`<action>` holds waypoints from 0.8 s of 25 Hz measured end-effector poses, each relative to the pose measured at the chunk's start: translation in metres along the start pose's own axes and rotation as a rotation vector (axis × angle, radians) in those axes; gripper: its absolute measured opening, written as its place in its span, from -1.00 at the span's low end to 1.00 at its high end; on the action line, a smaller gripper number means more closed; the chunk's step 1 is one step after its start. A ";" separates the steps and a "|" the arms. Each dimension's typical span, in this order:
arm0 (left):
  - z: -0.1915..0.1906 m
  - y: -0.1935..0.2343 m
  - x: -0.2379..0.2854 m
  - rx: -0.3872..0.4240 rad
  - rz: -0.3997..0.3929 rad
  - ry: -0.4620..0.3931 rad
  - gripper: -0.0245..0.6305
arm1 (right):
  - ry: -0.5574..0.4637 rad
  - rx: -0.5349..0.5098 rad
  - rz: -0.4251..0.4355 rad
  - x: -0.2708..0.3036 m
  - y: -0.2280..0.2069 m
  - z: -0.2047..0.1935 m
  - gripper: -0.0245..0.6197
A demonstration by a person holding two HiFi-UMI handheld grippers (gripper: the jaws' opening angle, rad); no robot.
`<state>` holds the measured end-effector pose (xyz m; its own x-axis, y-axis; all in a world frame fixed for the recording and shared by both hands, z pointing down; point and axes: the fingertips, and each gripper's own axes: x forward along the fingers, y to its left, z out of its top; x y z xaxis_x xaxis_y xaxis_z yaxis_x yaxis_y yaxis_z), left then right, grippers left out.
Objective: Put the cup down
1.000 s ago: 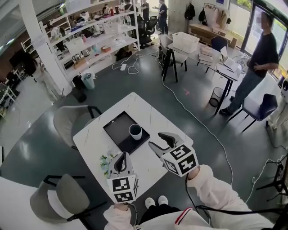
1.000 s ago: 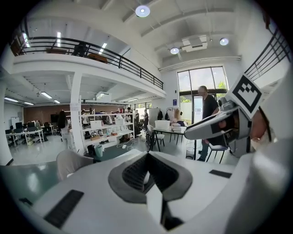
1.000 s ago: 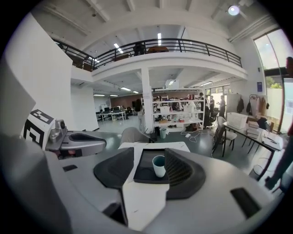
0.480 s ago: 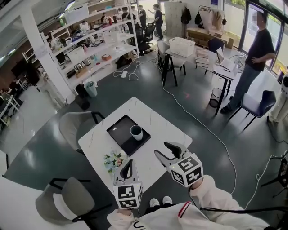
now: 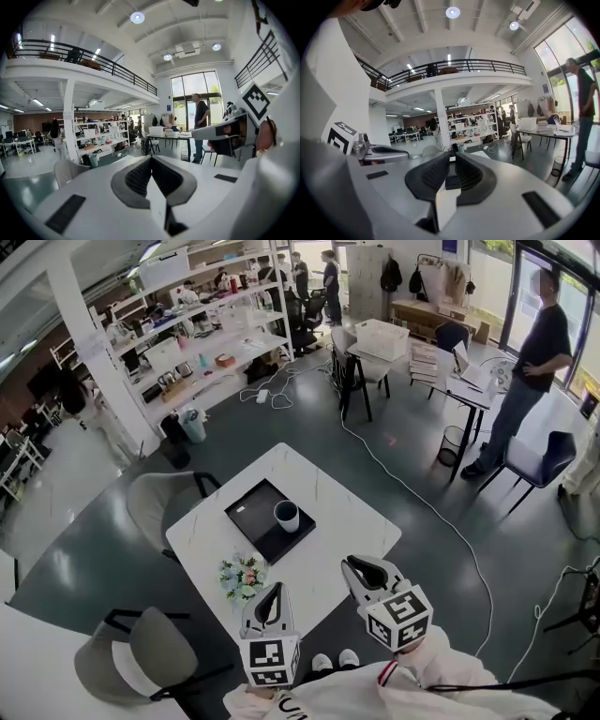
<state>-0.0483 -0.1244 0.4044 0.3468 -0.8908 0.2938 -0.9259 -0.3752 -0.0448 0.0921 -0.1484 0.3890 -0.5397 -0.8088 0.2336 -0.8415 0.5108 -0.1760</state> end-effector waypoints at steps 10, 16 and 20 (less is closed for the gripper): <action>-0.011 -0.002 -0.013 -0.027 0.000 0.012 -0.90 | -0.023 0.073 -0.012 -0.014 0.008 -0.012 -0.90; -0.012 -0.001 -0.009 -0.021 0.000 0.017 -0.90 | -0.005 0.072 -0.010 -0.011 0.009 -0.018 -0.90; -0.010 0.000 -0.007 -0.023 -0.004 0.018 -0.90 | 0.004 0.071 0.002 -0.008 0.013 -0.018 -0.90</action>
<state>-0.0517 -0.1159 0.4123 0.3481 -0.8842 0.3113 -0.9277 -0.3727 -0.0212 0.0851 -0.1298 0.4021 -0.5414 -0.8067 0.2369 -0.8368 0.4900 -0.2442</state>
